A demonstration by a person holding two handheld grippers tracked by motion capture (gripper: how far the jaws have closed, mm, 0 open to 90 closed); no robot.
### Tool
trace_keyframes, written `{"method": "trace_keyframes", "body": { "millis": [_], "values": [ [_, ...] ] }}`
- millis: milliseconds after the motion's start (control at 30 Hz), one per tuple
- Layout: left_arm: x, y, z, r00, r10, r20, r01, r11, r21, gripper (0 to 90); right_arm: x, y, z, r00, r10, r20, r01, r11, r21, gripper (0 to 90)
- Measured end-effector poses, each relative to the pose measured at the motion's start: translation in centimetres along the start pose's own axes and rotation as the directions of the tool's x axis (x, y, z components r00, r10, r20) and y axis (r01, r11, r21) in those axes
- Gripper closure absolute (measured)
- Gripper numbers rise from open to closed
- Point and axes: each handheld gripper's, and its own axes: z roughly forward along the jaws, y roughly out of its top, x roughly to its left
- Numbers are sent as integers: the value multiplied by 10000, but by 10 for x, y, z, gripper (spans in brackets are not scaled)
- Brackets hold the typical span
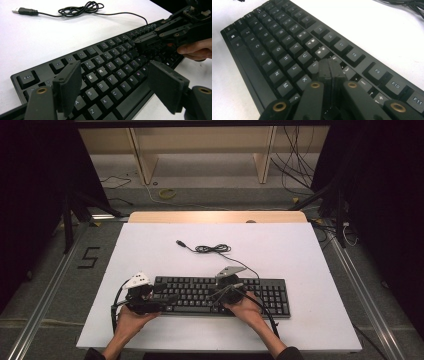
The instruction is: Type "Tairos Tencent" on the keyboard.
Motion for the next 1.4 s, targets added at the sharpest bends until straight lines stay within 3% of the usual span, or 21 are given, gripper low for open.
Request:
{"method": "trace_keyframes", "body": {
  "millis": [600,767,1067,1300,1400],
  "values": [
    [2,0,0,10000,-43,-66,43,10000,-15,278,1,-1,3,9999,-56,124,55,9999,125,900],
    [2,0,1,10000,-16,-60,16,10000,-13,279,0,-1,0,9998,214,13,-214,9998,-57,895],
    [4,-1,1,9999,5,-138,-5,10000,47,283,-2,3,-19,9985,418,-351,-446,9954,-851,795],
    [5,-1,2,9999,16,-169,-14,9999,155,291,-4,3,-32,9970,603,-494,-654,9919,-1093,578],
    [5,-2,3,9998,20,-190,-16,9998,201,294,-3,3,-33,9969,604,-512,-657,9918,-1093,537]
  ]
}}
